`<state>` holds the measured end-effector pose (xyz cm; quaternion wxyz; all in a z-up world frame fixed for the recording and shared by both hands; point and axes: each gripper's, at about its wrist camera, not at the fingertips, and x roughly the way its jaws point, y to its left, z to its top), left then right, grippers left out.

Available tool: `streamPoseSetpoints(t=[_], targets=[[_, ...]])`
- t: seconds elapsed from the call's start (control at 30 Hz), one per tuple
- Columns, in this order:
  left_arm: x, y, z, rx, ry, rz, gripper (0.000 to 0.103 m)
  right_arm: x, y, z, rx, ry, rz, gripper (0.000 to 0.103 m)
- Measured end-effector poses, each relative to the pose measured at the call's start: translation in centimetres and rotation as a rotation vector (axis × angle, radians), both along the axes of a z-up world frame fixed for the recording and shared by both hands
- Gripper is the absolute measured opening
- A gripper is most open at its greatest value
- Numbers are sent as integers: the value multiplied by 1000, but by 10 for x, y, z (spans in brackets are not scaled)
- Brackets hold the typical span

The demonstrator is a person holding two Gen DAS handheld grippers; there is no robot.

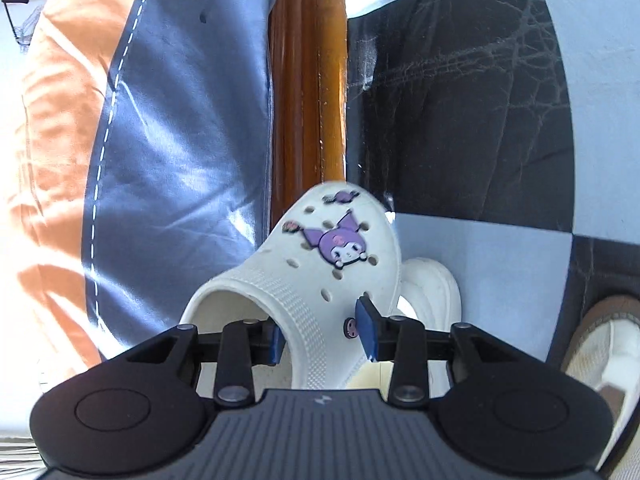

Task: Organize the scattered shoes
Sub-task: 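Carry the white clog with the right tool toward the other white clog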

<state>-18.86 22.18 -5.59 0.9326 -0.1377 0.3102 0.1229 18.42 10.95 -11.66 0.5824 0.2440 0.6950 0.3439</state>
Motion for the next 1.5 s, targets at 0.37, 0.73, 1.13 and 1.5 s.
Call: streamPoseSetpoints(t=[0.37,0.73,1.13,1.5], targets=[[34,17,5,-85,-29,-9,72,-57,5,31,72,126,279,39],[43,9,-23,-115,72,-3,72,12,8,57,33,-534,328,101],[47,20,-55,-58,226,18,76,43,17,-43,-29,-451,310,101],[85,-23,-106,38,336,-324,83,-4,72,-51,-250,-693,606,94]])
